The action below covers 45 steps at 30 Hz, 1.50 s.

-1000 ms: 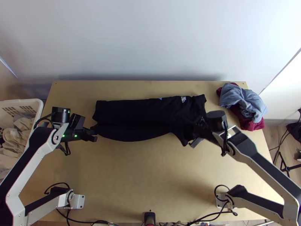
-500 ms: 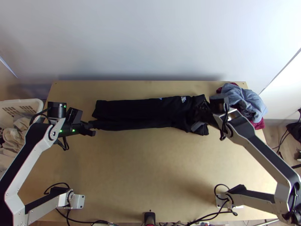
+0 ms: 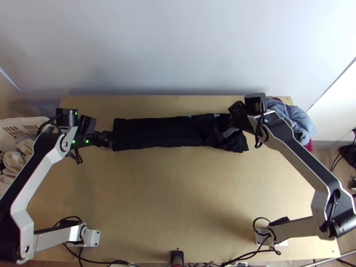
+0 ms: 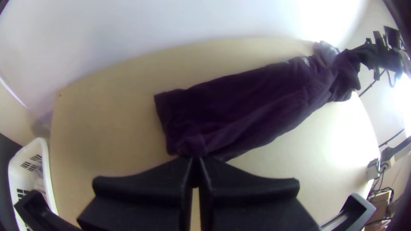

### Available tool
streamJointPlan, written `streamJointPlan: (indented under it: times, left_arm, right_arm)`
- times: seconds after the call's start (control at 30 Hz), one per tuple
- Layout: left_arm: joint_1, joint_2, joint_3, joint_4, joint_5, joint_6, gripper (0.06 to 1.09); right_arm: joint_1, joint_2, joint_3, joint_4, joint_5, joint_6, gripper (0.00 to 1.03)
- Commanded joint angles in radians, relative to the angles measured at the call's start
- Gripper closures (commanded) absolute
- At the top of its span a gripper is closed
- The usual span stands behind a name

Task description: Fold the t-shirt

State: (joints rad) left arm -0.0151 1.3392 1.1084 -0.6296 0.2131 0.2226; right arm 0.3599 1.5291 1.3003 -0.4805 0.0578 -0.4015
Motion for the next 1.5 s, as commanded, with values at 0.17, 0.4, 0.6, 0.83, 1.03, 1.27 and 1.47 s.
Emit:
streamJointPlan:
  times: [0.17,0.4,0.6,0.83,1.03,1.27,1.47]
  left_arm:
    - [0.014,0.222,0.180,0.045,-0.041,0.027,1.05]
    - [0.012,0.333,0.258,0.073,-0.058,0.032,1.05]
    - [0.007,0.413,0.337,0.076,-0.070,0.034,1.05]
    - [0.007,0.505,0.409,0.080,-0.087,0.041,1.05]
    - [0.009,0.568,0.442,0.080,-0.095,0.055,1.05]
    - [0.009,0.609,0.461,0.096,-0.096,0.058,1.05]
    - [0.006,0.644,0.488,0.099,-0.096,0.058,1.05]
  right_arm:
    - [-0.050,0.154,0.125,0.003,-0.001,-0.007,1.00]
    - [-0.078,0.240,0.163,0.017,0.000,-0.014,1.00]
    - [-0.104,0.301,0.218,0.017,-0.001,-0.011,1.00]
    - [-0.108,0.384,0.295,0.016,0.000,-0.019,1.00]
    - [-0.113,0.439,0.323,0.014,0.000,-0.028,1.00]
    - [-0.124,0.477,0.347,0.014,0.000,-0.031,1.00]
    - [-0.131,0.510,0.373,0.013,0.000,-0.031,1.00]
